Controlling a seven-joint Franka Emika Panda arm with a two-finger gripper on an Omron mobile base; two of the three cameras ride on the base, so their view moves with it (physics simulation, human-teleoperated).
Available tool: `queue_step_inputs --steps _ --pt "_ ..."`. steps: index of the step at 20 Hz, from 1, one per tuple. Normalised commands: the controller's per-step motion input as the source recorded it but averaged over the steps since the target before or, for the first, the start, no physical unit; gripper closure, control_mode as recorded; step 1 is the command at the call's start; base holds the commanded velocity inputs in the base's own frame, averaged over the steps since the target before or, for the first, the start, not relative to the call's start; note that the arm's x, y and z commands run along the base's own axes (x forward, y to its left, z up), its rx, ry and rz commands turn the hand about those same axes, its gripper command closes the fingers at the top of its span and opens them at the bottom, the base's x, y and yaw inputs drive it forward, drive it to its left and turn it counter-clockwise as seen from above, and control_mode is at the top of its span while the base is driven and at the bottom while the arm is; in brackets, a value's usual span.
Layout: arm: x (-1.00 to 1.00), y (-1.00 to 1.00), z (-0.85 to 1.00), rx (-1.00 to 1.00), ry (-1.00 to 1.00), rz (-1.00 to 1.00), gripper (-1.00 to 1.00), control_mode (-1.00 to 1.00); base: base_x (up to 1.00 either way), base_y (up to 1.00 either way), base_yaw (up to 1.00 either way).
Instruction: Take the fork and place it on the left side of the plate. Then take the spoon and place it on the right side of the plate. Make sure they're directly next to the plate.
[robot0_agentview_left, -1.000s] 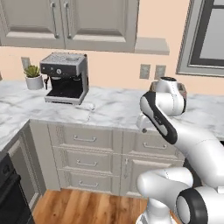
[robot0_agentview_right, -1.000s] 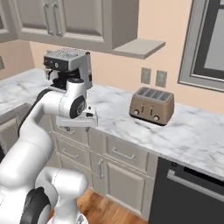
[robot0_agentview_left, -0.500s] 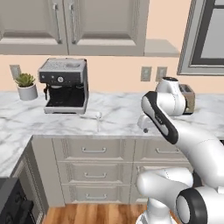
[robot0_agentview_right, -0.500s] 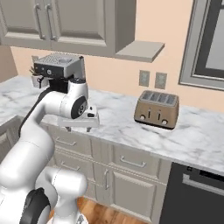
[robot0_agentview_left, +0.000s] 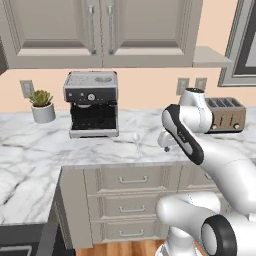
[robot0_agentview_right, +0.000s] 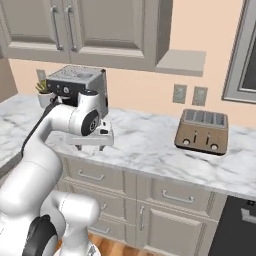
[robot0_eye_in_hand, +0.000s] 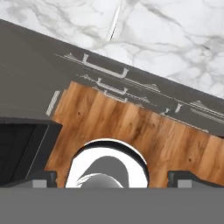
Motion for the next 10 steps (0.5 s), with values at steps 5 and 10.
queue_step_inputs --steps 5,10 --pt "0.00 0.00 0.00 0.00 0.00 0.00 -1.00 1.00 0.54 0.56 -0.15" --pt "0.00 0.00 0.00 0.00 0.00 0.00 -1.00 1.00 0.49 0.44 -0.12"
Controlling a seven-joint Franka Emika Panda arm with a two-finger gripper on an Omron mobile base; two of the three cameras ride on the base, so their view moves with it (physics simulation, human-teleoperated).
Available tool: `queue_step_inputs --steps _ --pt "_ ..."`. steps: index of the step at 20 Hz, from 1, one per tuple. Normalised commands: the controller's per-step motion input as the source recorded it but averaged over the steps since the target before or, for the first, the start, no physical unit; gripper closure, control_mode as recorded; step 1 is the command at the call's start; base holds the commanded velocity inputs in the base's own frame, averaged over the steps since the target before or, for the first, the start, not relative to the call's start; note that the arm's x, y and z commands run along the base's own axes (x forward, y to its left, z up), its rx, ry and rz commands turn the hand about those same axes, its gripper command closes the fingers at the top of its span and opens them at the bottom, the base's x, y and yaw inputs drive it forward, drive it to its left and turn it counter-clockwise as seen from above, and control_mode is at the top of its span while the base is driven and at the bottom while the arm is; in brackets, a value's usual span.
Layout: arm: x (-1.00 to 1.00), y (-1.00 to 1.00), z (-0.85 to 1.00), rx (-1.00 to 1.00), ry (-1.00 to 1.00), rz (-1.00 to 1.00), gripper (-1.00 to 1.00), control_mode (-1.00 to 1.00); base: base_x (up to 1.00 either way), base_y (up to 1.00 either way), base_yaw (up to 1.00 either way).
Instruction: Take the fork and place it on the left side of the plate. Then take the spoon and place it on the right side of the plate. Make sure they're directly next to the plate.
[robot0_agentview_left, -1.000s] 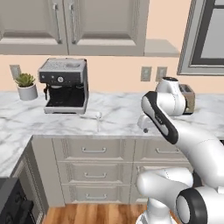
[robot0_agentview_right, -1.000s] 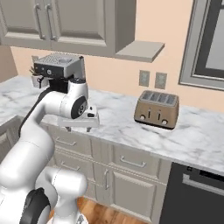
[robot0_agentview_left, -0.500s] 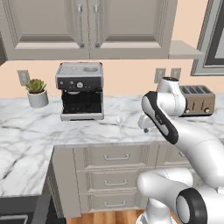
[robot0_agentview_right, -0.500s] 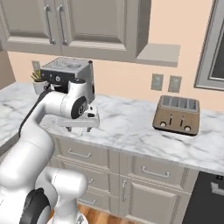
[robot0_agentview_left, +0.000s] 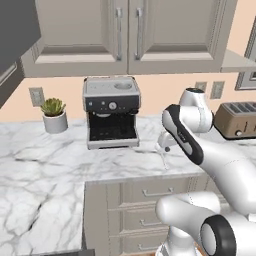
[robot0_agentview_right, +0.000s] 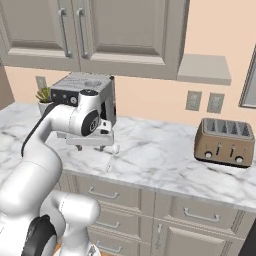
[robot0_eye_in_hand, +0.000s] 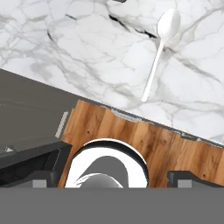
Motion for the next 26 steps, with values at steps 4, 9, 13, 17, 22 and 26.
queue_step_inputs --steps 4,9,13,17,22,26 --pt "0.00 0.00 0.00 0.00 0.00 0.00 -1.00 1.00 0.13 0.01 0.00" --pt "0.00 0.00 0.00 0.00 0.00 0.00 -1.00 1.00 0.42 0.07 -0.03" --pt "0.00 0.00 0.00 0.00 0.00 0.00 -1.00 1.00 0.27 0.00 0.00" --pt "0.00 0.00 0.00 0.00 0.00 0.00 -1.00 1.00 0.00 0.00 0.00" --pt "0.00 0.00 0.00 0.00 0.00 0.00 -1.00 1.00 0.00 0.00 0.00" --pt "0.00 0.00 0.00 0.00 0.00 0.00 -1.00 -1.00 0.00 0.00 0.00"
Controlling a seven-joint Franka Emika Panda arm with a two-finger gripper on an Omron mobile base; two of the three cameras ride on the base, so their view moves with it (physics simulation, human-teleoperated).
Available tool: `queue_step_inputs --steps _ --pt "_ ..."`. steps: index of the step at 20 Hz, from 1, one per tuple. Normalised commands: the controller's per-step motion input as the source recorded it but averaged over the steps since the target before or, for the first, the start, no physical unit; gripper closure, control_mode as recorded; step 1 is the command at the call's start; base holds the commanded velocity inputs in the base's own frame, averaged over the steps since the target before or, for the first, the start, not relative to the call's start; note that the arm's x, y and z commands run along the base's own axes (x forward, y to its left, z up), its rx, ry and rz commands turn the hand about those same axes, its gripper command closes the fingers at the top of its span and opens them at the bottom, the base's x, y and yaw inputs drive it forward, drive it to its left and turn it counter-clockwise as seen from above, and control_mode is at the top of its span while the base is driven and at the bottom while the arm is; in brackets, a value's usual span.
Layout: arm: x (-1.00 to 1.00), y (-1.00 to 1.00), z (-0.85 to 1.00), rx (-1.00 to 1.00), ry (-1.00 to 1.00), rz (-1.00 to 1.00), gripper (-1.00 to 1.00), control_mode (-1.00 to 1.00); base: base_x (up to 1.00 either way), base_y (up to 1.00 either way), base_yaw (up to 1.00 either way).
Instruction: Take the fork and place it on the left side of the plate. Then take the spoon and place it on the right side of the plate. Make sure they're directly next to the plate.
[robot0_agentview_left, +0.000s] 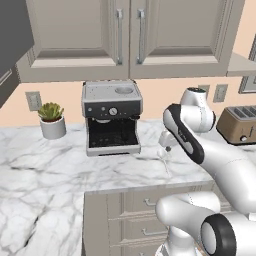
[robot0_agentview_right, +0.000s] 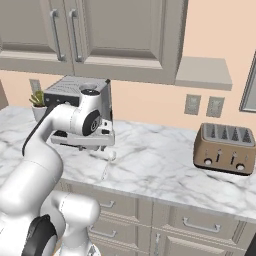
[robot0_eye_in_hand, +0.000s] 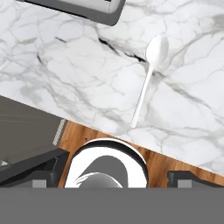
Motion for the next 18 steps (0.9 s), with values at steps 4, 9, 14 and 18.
queue_step_inputs --steps 4,9,14,18 --pt "0.00 0.00 0.00 0.00 0.00 0.00 -1.00 -1.00 0.00 0.00 0.00" --pt "0.00 0.00 -0.03 0.00 -0.07 0.00 -1.00 -1.00 0.00 0.00 0.00" --pt "0.21 -0.14 -0.25 -0.09 0.19 0.00 -1.00 -1.00 0.00 0.00 0.00" --pt "0.39 -0.14 -0.46 -0.23 0.11 0.00 -1.00 -1.00 0.00 0.00 0.00"
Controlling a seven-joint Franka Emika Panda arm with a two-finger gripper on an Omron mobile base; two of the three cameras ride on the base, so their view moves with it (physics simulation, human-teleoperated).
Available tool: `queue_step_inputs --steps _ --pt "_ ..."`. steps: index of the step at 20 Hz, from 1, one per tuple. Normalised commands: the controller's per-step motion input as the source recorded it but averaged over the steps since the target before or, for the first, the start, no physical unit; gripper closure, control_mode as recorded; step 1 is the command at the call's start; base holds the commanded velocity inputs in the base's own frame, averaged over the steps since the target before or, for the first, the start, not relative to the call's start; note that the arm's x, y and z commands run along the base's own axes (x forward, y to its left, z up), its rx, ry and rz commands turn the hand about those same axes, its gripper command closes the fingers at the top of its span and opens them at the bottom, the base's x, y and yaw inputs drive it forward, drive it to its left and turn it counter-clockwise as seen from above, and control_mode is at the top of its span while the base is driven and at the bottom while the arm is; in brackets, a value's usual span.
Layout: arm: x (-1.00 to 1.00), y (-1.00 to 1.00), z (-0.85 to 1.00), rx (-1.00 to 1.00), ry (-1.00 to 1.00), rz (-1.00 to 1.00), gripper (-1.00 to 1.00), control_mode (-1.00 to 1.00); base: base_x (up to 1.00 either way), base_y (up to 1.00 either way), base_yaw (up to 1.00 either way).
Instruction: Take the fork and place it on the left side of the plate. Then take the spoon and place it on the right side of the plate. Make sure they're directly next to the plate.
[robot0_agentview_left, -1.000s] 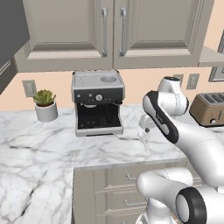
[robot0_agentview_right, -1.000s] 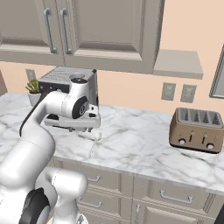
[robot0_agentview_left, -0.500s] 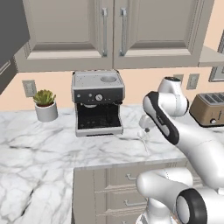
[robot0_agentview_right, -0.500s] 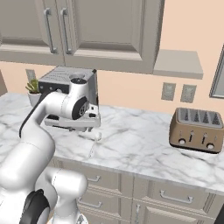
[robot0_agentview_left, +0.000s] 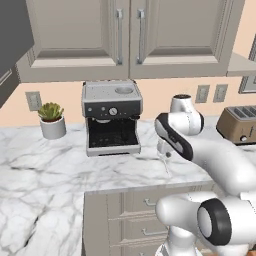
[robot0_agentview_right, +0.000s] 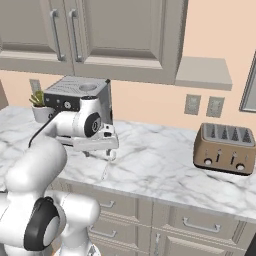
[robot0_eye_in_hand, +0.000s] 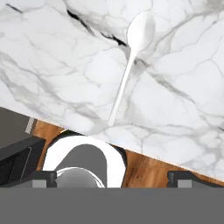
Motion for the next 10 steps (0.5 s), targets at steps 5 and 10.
queue_step_inputs --steps 5,10 --pt "0.31 -0.07 -0.46 -0.10 -0.01 0.00 -1.00 -1.00 0.00 0.00 0.00" --pt "0.28 -0.08 -0.39 0.01 -0.02 -0.06 -1.00 -1.00 0.00 0.00 0.00"
